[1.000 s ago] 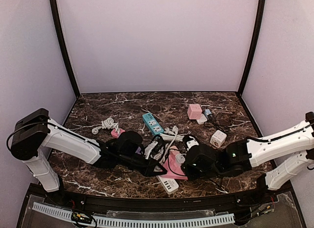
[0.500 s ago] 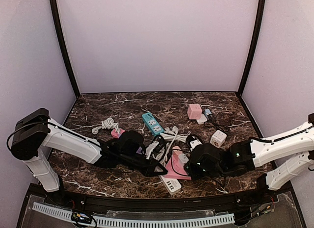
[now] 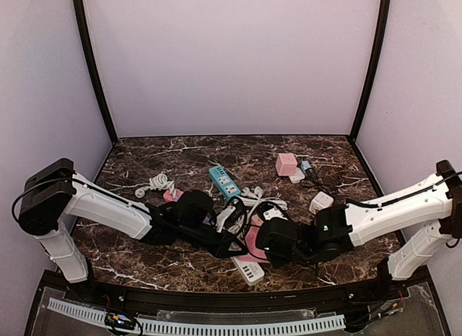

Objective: Pull the plug off the socket
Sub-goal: Remove the plug from the socket.

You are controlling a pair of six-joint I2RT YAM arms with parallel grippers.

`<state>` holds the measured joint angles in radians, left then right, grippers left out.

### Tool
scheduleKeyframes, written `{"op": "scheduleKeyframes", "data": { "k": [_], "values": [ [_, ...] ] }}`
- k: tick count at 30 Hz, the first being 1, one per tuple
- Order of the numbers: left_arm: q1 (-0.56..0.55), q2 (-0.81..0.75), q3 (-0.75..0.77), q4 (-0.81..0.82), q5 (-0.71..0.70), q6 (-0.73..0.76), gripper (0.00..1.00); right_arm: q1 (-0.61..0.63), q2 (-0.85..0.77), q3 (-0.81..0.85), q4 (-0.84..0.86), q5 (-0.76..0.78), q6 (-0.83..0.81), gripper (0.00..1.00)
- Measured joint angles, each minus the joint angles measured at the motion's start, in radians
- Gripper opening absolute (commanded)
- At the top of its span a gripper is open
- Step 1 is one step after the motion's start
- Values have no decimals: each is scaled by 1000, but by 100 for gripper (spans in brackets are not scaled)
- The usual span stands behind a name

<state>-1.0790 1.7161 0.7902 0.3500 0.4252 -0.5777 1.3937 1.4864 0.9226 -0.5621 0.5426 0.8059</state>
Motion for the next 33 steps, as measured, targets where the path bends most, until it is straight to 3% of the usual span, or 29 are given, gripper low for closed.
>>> {"op": "scheduleKeyframes", "data": {
  "k": [6,20,33],
  "values": [
    [0,2,3,-3,1,8,1,0,-18,-3,2,-7,4,0],
    [0,10,8,-1,3,11,1,-79,-229,-152,152,-150,41,0],
    [0,14,19,-7,2,18,1,-58,-141,-87,157,-161,31,0]
  ]
}}
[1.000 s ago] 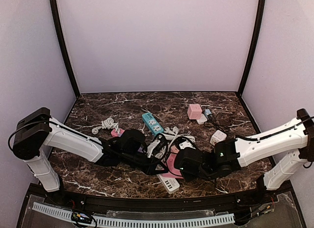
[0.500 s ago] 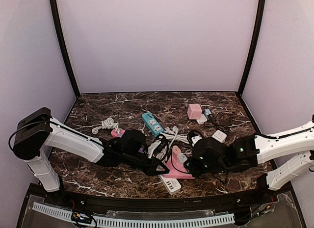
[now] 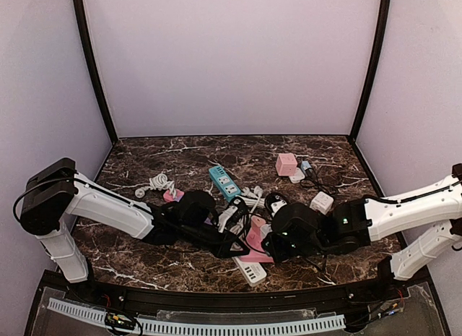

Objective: Pull the plug off the socket
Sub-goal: Remove the plug from the socket, then place the plug at the center of the board.

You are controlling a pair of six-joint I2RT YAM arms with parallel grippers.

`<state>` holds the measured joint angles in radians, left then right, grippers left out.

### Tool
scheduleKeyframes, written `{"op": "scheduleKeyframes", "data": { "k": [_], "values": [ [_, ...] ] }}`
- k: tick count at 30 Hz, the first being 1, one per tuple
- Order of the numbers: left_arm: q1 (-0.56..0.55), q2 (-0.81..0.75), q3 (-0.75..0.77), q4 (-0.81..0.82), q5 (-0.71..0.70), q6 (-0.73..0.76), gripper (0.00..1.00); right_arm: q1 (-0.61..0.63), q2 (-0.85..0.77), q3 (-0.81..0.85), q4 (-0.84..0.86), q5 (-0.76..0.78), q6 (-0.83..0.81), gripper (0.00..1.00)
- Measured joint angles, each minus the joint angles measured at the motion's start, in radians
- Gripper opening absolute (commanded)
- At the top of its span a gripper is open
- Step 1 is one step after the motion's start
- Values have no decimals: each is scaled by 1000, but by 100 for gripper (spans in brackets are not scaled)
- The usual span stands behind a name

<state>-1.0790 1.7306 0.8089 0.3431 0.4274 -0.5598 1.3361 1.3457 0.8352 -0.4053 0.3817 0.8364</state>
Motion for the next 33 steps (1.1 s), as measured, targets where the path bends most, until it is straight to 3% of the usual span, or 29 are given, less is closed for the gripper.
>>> {"op": "scheduleKeyframes", "data": {
  "k": [6,17,33],
  "values": [
    [0,1,1,-1,0,2,1,14,-18,2,11,-2,-72,0],
    [0,3,2,-1,0,3,1,-11,-240,-11,95,0,-197,0],
    [0,3,3,-1,-1,4,1,-369,-374,-6,45,61,-246,0]
  ]
}}
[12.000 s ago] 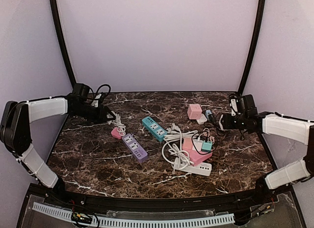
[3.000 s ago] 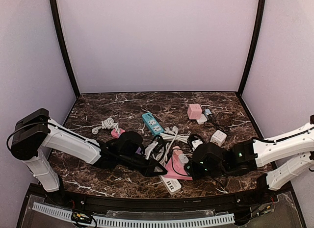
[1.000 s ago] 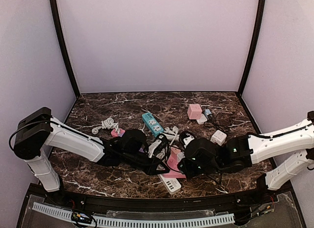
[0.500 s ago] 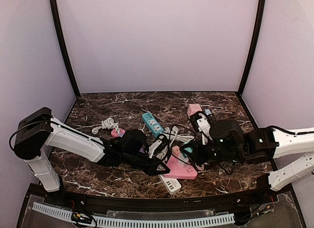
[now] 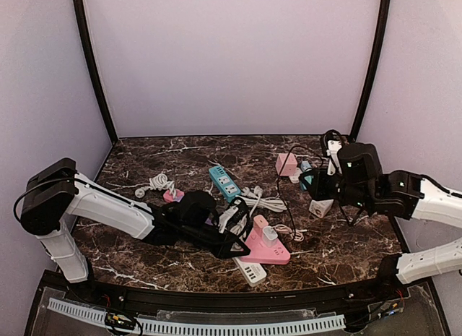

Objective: Pull the plug off the socket
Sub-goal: Place the plug at the center of the board.

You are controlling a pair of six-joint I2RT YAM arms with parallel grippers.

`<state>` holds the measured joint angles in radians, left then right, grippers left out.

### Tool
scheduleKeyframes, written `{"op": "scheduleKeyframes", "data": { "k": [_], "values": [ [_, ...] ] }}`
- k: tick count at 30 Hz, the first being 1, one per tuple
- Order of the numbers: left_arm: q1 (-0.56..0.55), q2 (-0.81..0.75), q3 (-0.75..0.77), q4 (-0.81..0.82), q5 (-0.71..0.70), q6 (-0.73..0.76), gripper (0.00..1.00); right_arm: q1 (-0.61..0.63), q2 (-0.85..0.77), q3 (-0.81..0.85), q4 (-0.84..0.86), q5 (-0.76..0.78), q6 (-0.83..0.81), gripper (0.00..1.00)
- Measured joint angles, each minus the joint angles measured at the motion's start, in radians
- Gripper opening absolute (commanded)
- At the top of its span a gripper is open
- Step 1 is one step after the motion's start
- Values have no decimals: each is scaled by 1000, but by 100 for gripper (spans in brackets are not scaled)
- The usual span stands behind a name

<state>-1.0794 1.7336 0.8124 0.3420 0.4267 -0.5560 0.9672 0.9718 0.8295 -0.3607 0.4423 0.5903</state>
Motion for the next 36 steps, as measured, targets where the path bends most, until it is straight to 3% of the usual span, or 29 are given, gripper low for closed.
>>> {"op": "scheduleKeyframes", "data": {
  "k": [7,18,25,36],
  "values": [
    [0,3,6,-8,-1,3,1,-157,98,-46,16,-42,-21,0],
    [-1,2,14,-26,-1,7,1,-354,390,-87,182,-337,-93,0],
    [-1,2,13,-26,-1,7,1,-414,493,-64,224,-420,-112,23],
    [-1,0,11,-26,-1,7,1,-446,546,-53,262,-472,-127,42]
  ]
}}
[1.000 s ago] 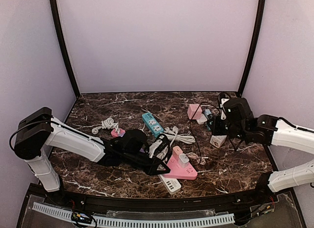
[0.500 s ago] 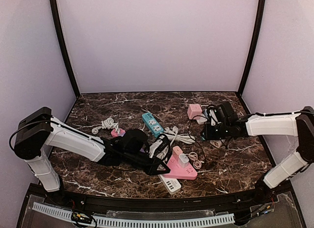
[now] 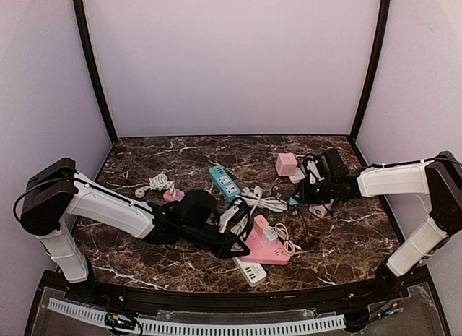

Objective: Pull the plug off the socket
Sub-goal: Place the plug at the center of the board.

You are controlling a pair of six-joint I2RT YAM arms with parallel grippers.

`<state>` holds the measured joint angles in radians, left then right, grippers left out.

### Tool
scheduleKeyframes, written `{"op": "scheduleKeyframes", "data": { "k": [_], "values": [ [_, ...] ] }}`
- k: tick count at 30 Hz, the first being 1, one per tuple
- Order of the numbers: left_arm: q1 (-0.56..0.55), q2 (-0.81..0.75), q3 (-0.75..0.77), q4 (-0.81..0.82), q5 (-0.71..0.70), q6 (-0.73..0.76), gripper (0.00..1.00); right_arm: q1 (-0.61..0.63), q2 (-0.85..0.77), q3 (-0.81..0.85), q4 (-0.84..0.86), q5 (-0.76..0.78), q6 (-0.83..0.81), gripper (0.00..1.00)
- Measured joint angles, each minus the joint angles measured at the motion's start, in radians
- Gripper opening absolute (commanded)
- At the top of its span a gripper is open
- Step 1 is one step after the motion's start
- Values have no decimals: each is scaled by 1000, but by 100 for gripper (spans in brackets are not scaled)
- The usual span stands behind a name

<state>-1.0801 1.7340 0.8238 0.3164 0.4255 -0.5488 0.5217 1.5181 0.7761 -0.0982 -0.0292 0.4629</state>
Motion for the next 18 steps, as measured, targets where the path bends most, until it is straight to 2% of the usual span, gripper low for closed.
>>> {"op": "scheduleKeyframes", "data": {
  "k": [2,11,18],
  "values": [
    [0,0,0,0,0,0,1,0,2,2,0,0,-2,49],
    [0,-1,-2,0,-2,0,1,0,-36,9,-11,8,-7,53],
    [0,-1,-2,0,-3,0,1,31,-231,13,-96,62,-17,54]
  ]
}}
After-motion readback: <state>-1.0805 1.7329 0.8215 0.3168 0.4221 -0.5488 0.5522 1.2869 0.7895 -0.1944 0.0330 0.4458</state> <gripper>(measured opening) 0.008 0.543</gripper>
